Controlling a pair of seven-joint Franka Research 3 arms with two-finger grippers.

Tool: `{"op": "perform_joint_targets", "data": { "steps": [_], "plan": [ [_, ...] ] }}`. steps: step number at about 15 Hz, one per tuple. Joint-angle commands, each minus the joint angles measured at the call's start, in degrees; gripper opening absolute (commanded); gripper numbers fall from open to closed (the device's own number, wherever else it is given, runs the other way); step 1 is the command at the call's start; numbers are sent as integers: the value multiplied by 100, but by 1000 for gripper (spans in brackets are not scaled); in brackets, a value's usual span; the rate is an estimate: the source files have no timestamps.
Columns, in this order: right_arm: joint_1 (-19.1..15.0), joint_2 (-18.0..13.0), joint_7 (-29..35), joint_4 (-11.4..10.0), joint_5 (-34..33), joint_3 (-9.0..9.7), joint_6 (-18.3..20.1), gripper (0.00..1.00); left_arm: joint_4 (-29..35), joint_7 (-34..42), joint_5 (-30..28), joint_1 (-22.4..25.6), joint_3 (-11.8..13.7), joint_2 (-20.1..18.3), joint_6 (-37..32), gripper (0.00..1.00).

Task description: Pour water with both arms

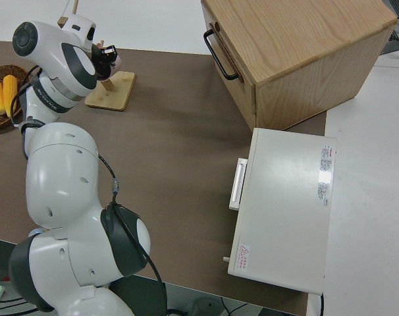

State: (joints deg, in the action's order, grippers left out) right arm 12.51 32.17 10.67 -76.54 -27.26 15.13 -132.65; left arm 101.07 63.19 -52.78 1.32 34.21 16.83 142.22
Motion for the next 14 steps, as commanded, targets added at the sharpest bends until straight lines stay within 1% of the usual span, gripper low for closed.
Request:
{"op": "perform_joint_targets", "data": {
  "steps": [1,2,3,4,10,14],
  "plan": [
    [94,88,-240,166,-341,-125,28,0,-35,115,-198,132,-90,57,77,210],
    [94,88,-336,166,-341,-125,28,0,-43,106,-198,132,-90,57,77,82],
    [76,79,-416,166,-341,-125,28,0,-43,97,-207,132,-90,57,77,33],
    [33,70,-451,157,-341,-116,28,0,-52,79,-207,132,-90,57,77,20],
    [-90,9,-522,166,-341,-63,28,0,-184,9,-146,132,-73,31,7,16],
    [-135,-44,-671,166,-333,-54,28,0,-246,-280,21,132,-64,-48,-19,10]
  ]
}}
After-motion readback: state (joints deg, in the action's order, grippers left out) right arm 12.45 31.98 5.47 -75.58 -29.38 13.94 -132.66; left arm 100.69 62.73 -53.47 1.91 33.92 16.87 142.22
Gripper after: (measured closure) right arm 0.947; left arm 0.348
